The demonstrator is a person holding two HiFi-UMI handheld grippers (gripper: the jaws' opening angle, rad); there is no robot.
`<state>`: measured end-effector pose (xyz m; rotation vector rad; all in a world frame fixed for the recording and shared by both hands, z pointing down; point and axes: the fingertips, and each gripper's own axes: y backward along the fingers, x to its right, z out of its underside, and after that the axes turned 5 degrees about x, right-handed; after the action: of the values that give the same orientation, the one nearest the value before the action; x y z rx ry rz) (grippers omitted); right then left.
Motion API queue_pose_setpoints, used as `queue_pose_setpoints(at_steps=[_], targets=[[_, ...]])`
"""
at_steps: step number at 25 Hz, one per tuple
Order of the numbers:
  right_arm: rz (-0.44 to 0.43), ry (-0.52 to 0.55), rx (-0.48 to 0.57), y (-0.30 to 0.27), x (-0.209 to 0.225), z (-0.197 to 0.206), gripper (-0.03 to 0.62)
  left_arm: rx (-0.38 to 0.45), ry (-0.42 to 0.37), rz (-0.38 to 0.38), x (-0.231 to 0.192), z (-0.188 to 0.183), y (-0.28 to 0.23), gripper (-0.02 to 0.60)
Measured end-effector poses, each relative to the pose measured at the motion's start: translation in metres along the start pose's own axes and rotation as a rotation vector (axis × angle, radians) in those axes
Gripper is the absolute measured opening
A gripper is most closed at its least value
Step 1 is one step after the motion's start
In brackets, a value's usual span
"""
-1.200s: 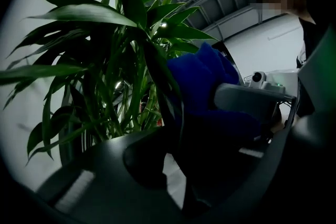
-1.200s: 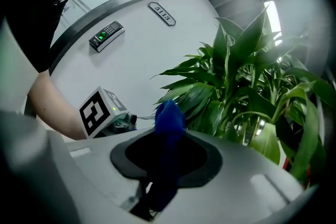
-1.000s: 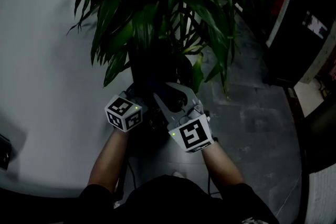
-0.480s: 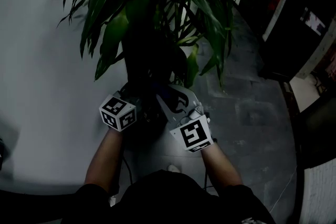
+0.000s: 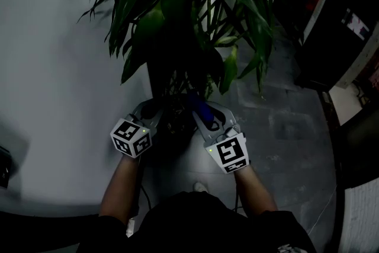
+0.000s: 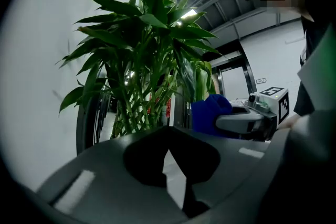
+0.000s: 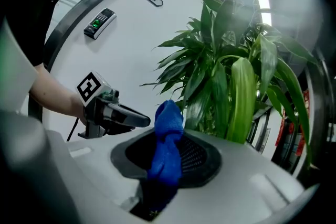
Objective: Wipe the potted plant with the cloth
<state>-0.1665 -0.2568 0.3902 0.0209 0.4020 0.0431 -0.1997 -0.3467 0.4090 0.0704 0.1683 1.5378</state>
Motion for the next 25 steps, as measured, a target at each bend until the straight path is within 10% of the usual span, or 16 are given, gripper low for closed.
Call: queue_pose_setpoints(at_steps=[12, 25], targets=[[0.129, -0.09, -0.045, 0.047, -0.032, 0.009, 0.104, 0.008, 0.035, 0.104, 0.038, 0.029, 0.042, 0.006], [0.136, -0.145, 0.058, 0.135, 0.01, -0.003, 0.104, 0.062, -0.041, -0.064, 0.104, -0.003, 0.051, 0.006]])
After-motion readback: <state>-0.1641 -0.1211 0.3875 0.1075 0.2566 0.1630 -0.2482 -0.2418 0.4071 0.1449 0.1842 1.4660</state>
